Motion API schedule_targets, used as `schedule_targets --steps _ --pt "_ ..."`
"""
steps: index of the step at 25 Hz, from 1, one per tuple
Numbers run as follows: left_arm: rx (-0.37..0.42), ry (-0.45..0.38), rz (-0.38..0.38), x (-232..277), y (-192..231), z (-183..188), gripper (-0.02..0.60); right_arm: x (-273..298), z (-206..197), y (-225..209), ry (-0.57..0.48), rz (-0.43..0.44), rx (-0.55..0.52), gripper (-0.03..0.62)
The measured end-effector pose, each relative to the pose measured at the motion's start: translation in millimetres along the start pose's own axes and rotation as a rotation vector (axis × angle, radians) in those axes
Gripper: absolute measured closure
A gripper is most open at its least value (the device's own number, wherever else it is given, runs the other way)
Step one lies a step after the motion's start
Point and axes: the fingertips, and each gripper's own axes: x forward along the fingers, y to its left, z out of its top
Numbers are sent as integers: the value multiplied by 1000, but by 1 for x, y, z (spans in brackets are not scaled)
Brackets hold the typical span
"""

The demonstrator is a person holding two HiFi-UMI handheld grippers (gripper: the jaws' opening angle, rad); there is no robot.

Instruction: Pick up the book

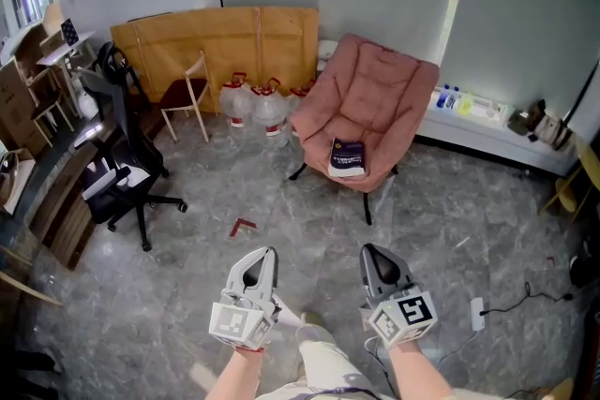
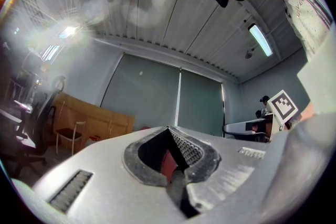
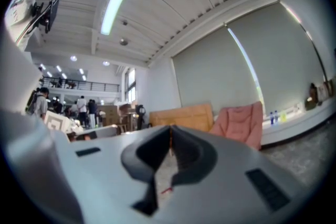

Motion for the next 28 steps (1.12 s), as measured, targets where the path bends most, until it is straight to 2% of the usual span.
schedule_targets --steps 8,13,18,28 --pt "7 7 6 31 30 -9 574 41 1 -14 -8 6 -31 582" --pt "40 6 -67 74 35 -13 574 68 6 -26 -35 -16 -54 582" --pt "41 20 -137 116 33 -21 574 90 0 -44 -9 -44 -39 582" --pt "-7 22 -225 180 37 -39 574 136 -6 -72 6 -115 -29 582"
